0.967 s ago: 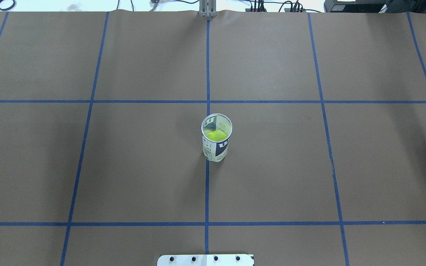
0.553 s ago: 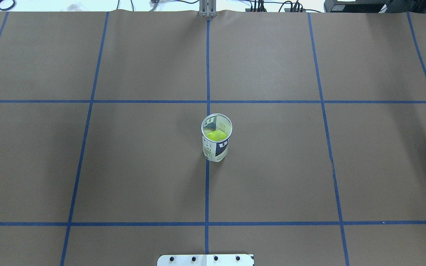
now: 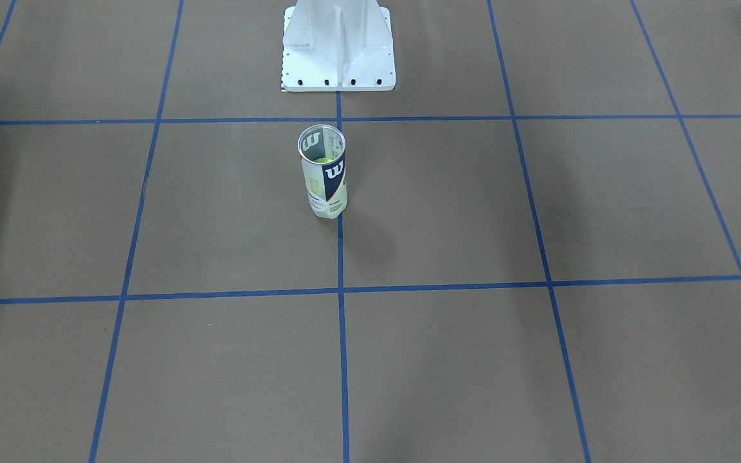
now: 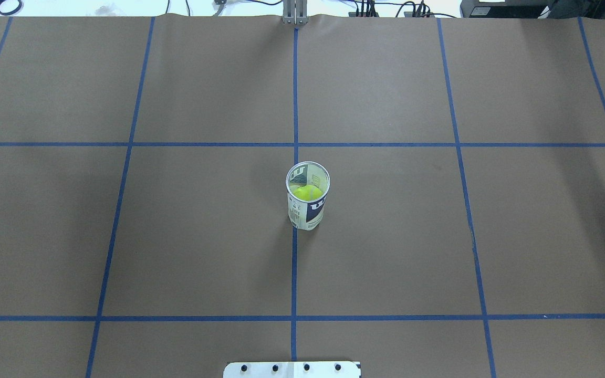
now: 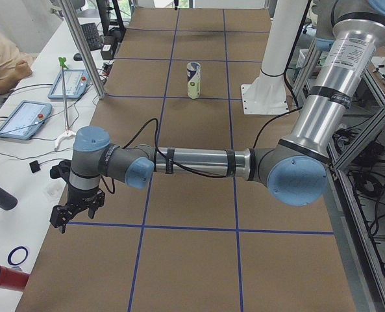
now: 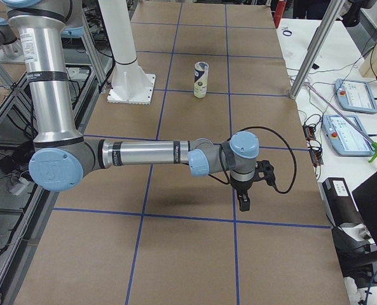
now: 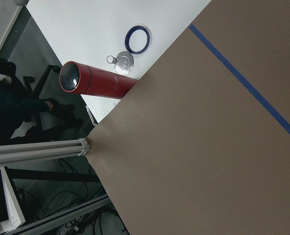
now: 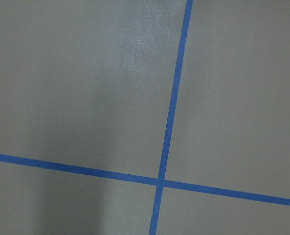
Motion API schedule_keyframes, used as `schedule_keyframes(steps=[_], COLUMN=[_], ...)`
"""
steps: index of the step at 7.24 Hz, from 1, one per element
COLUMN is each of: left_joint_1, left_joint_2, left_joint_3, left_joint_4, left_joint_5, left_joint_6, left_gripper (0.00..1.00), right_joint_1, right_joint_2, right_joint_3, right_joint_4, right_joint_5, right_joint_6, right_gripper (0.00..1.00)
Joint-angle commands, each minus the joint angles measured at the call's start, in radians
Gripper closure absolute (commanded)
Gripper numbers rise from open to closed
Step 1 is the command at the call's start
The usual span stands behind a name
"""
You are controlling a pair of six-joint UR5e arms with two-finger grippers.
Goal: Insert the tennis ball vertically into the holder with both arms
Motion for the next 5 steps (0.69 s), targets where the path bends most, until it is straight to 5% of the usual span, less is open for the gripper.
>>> schedule_keyframes(steps=[1,4,5], left_joint_1=[-0.004,-0.002,-0.004], left_joint_2=[0.007,0.056,0.061], left_joint_3=[0.009,0.006,-0.008], left_joint_4=[0.050,0.379,0.403], left_joint_5=[-0.085,-0.216,-0.260], left_joint_6=[-0.213,-0.217,-0.216], left_gripper=[0.00,0.00,0.00], right_joint_1=[0.000,0.000,0.000], right_joint_2=[-0.006,-0.017,-0.018], right_joint_3=[-0.001,-0.001,-0.001], right_joint_4=[0.000,-0.005,-0.006], right_joint_5=[0.000,0.021,0.041], right_joint_6=[0.002,0.001,0.001], right_gripper=[0.01,0.01,0.01])
